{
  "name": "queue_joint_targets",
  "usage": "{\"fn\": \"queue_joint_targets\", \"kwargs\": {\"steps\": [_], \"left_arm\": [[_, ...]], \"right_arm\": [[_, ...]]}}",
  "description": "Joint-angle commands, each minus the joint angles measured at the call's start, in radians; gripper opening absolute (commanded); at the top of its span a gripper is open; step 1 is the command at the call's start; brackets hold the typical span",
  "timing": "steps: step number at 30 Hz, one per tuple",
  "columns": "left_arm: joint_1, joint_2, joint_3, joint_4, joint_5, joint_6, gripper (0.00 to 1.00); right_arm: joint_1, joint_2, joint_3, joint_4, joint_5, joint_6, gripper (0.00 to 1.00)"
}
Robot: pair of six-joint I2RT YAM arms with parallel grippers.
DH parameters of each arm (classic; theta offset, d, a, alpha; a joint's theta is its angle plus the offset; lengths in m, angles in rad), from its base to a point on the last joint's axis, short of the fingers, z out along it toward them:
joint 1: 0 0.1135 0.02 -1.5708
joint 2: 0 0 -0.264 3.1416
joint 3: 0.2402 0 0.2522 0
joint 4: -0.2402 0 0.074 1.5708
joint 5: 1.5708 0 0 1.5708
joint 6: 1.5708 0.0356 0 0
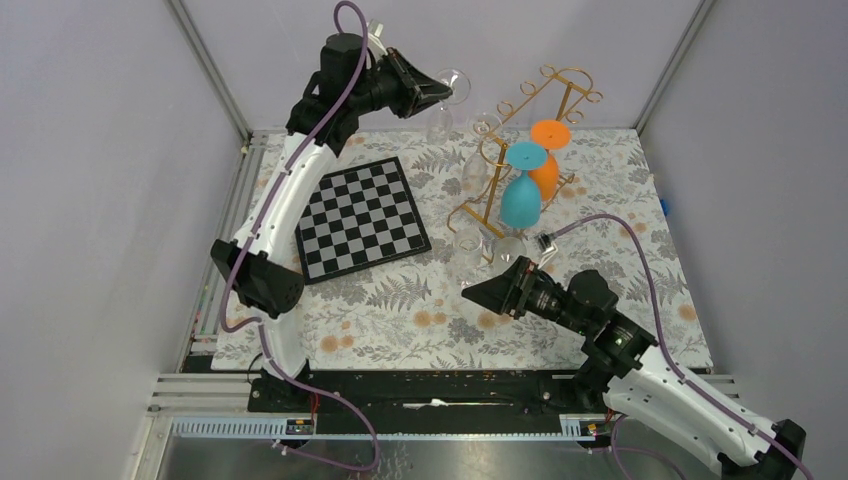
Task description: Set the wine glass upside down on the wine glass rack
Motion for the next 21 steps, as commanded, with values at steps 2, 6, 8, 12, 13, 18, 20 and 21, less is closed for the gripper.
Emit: {"fn": "queue_joint_targets", "kwargs": {"steps": [2,6,8,12,13,18,20,21], "left_arm": [[0.006,0.057,0.093,0.19,-0.028,-0.116,0.0],[0.006,0.105,0.14,0.199,-0.055,-0.174,0.0],[0.004,0.118,0.149,0.216,-0.068,-0.192,0.0],[0.002,0.138,0.155,0.24,-0.089,-0.227,0.0],[-0.001,0.145,0.158,0.244,-0.093,-0.233,0.0],[-0.016,0.187,0.198,0.256,-0.099,-0.255,0.0],[-0.025,0.201,0.212,0.26,-0.103,-0.263,0.0],[-0.03,0.208,0.215,0.262,-0.107,-0.267,0.0]], "right_arm": [[-0.007,-0.047,-0.002,-0.024,0.064,0.022,1.0],[-0.007,-0.061,-0.008,-0.046,0.076,0.024,1.0],[-0.006,-0.063,-0.006,-0.052,0.07,0.026,1.0],[-0.007,-0.067,-0.005,-0.066,0.068,0.027,0.99],[-0.007,-0.068,-0.005,-0.07,0.07,0.027,1.0],[-0.007,-0.077,-0.003,-0.082,0.075,0.025,1.0],[-0.007,-0.084,-0.007,-0.093,0.079,0.024,1.0],[-0.006,-0.086,-0.005,-0.098,0.084,0.022,1.0]]}}
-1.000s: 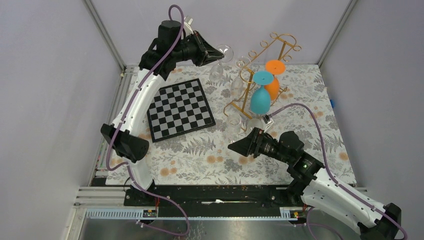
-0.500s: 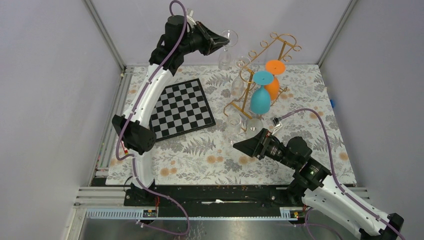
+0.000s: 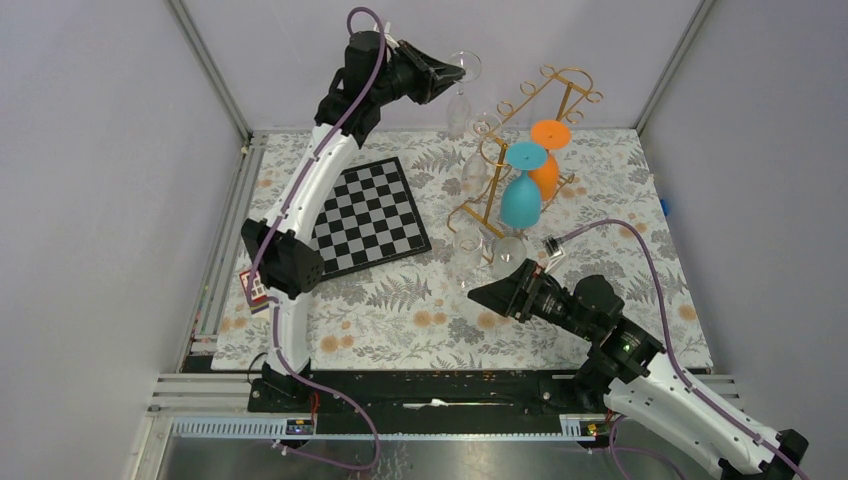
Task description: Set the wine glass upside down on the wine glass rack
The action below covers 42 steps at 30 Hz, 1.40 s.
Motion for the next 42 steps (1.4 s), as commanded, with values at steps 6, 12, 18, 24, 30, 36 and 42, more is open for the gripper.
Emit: {"fn": "queue_joint_targets", "kwargs": {"steps": [6,12,18,24,30,36,42], "left_arm": [[-0.049,0.044,0.1,0.128,-0.034,-0.064,0.0],[-0.073,0.064,0.105,0.146,-0.039,-0.049,0.0],[-0.09,0.067,0.105,0.122,-0.057,-0.012,0.0],[-0.103,0.073,0.103,0.124,-0.068,0.009,0.0],[-0.108,0.086,0.103,0.145,-0.074,-0.002,0.0],[-0.115,0.092,0.103,0.143,-0.076,-0.006,0.0],[-0.12,0.098,0.103,0.138,-0.062,-0.021,0.0]], "right_arm": [[-0.007,-0.031,-0.006,-0.052,0.041,0.005,1.0],[-0.006,-0.043,-0.018,-0.052,0.051,0.018,1.0],[-0.006,-0.058,-0.031,-0.051,0.061,0.038,1.0],[-0.006,-0.052,-0.026,-0.052,0.047,0.034,1.0],[-0.006,-0.036,-0.016,-0.053,0.037,0.027,1.0],[-0.006,-0.039,-0.019,-0.053,0.031,0.025,1.0],[-0.007,-0.049,-0.019,-0.067,0.034,0.022,1.0]]}}
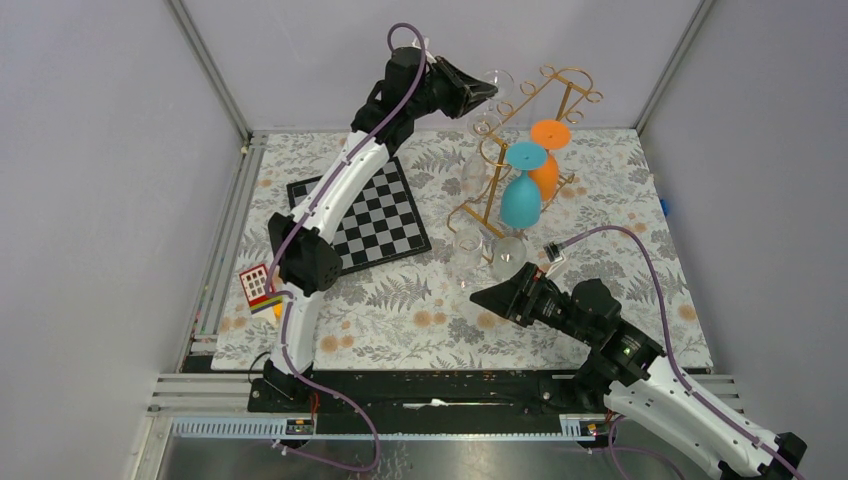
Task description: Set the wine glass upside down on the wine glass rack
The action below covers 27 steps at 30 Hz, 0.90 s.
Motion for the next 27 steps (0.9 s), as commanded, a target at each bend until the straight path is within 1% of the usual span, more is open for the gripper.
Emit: {"fn": "queue_joint_targets", "kwargs": {"steps": [1,15,27], "left_arm": [[-0.008,-0.009,0.055,0.087,0.001,-0.019,0.0],[-0.01,0.0,0.056,0.079,0.076,-0.06,0.0],[-0.012,0.003,0.06,0.059,0.122,-0.066,0.0]], "right_arm": [[-0.007,-0.011,0.013,0.002,-0.001,-0.006,1.0],[-0.007,-0.012,0.011,-0.004,-0.001,-0.009,1.0],[-0.006,-0.012,0.009,-0.005,-0.002,-0.008,1.0]]}}
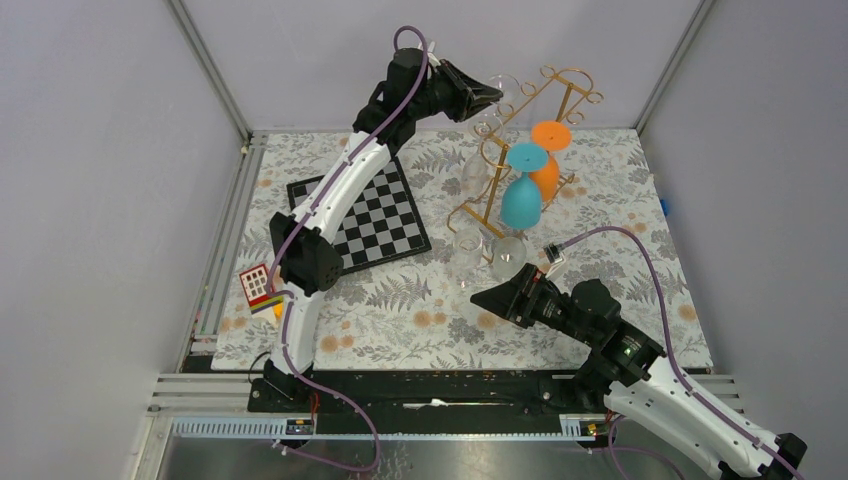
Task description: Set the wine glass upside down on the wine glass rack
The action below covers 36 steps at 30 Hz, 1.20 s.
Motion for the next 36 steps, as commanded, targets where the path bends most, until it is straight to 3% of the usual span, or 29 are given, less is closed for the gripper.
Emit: {"fn": "queue_joint_targets", "kwargs": {"steps": [1,20,36], "left_arm": [[-0.005,-0.004,0.062,0.061,0.052,-0.022,0.0],[0.0,-0.001,0.09,0.043,0.141,0.022,0.0],[0.001,-0.023,0.082,-0.029,0.096,0.049,0.01]], "right_arm": [[-0.006,-0.006,0.009,0.022,-0.003,-0.009,1.0],[-0.007,-0.004,0.007,0.019,-0.005,-0.008,1.0],[-0.006,-0.01,0.01,0.005,-0.004,-0.01,1.0]]}}
